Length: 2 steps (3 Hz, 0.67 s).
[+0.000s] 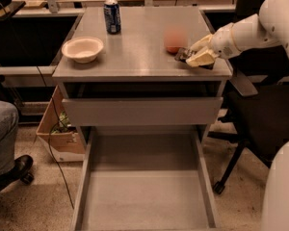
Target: Pick rxbar chocolate from middle drawer and place on counter
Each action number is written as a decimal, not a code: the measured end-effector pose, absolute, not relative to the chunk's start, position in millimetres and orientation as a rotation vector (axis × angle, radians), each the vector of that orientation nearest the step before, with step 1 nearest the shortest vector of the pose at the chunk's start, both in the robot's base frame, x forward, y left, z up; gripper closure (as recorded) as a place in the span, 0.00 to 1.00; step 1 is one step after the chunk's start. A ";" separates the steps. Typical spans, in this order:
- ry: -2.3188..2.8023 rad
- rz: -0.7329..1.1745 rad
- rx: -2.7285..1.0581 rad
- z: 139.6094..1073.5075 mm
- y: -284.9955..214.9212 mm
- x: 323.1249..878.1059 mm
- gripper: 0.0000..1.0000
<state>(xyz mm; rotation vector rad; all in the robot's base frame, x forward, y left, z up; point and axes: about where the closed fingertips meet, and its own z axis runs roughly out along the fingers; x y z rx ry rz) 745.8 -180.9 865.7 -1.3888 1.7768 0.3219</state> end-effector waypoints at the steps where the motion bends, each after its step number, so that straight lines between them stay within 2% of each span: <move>1: 1.767 0.342 -1.407 848.6 -178.9 753.4 0.81; 2: 1.739 0.382 -1.438 839.5 -165.3 755.1 0.58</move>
Offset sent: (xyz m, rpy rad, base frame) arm 0.0110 0.0246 -0.0300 0.0319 0.0147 0.1123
